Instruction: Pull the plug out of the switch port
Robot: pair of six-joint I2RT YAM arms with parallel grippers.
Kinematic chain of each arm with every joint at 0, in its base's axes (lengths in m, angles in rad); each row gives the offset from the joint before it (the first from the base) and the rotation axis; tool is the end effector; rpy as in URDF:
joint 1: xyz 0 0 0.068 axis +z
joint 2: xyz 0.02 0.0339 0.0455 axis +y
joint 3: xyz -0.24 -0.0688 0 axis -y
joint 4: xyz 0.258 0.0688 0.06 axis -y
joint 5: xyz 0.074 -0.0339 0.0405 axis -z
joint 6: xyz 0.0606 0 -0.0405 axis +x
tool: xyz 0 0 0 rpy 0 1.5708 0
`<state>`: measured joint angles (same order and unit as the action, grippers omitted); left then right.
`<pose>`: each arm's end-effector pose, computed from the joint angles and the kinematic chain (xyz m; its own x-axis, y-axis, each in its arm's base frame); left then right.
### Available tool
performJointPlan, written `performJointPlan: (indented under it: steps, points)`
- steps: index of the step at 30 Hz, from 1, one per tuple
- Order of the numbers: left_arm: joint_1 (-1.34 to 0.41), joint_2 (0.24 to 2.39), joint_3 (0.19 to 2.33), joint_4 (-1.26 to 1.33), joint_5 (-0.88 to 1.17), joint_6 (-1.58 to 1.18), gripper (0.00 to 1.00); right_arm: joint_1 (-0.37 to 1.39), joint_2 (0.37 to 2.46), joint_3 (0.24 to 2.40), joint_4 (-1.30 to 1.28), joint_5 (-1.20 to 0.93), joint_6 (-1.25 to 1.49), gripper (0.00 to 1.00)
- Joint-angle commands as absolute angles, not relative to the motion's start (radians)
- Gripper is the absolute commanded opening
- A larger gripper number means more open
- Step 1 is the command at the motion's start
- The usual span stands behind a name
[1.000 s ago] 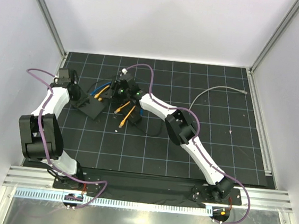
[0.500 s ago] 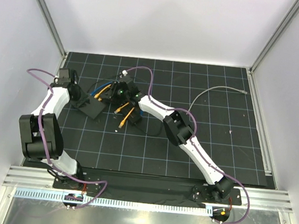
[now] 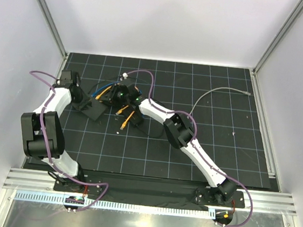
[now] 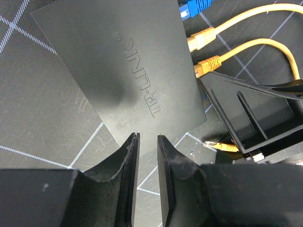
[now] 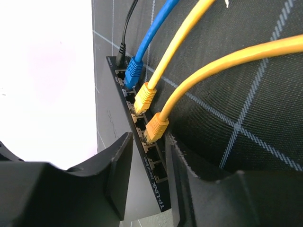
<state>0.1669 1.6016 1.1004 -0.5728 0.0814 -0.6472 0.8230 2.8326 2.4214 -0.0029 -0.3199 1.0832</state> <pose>0.3425 0.0527 0.1639 -0.6148 -0.7130 -0.3371 -0.6243 0.7012 -0.3444 0.4141 0.4745 0.0854 -0.9160 0.2456 -0.3171 -0.1761 0.4642 0.8681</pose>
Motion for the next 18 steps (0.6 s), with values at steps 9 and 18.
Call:
performJointPlan:
  steps: [9,18]
  points:
    - [0.173,1.614,1.104,-0.554,0.104,-0.644,0.25,0.833,2.876,2.456,0.025,-0.322,1.132,0.32]
    - [0.156,1.678,1.124,-0.617,0.042,-0.658,0.25,0.833,2.905,2.464,0.006,-0.290,1.144,0.13]
